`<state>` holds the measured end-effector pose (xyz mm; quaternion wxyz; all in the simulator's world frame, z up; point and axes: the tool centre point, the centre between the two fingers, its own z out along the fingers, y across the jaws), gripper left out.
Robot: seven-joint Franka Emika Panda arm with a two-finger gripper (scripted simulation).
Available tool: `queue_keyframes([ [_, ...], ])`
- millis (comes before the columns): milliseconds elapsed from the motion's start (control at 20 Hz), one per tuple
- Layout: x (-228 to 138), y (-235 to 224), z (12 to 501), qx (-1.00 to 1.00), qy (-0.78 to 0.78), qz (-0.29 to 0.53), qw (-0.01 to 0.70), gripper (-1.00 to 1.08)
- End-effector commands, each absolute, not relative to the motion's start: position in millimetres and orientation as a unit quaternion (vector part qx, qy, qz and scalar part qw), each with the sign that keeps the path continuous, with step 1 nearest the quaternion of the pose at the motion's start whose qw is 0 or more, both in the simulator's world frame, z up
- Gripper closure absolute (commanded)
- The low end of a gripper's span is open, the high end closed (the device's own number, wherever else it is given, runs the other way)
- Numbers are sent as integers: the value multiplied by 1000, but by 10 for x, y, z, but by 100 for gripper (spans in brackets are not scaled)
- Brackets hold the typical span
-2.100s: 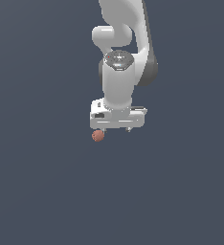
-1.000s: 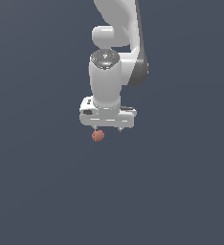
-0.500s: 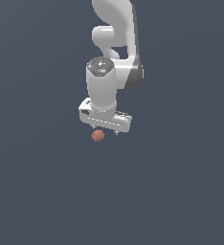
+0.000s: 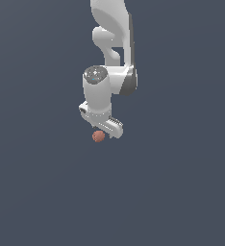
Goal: Pick up the object and move it to a goal position.
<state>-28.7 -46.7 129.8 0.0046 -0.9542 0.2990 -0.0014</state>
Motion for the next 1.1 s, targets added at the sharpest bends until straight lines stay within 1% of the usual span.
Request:
queue_keyframes([
  [0,-344,-516,1219,-941,339,-1,4,-92],
  [500,-542,-683,978,-887,461,0,2,-92],
  [1050,-623,-750,893,-863,506,0,0,-92],
])
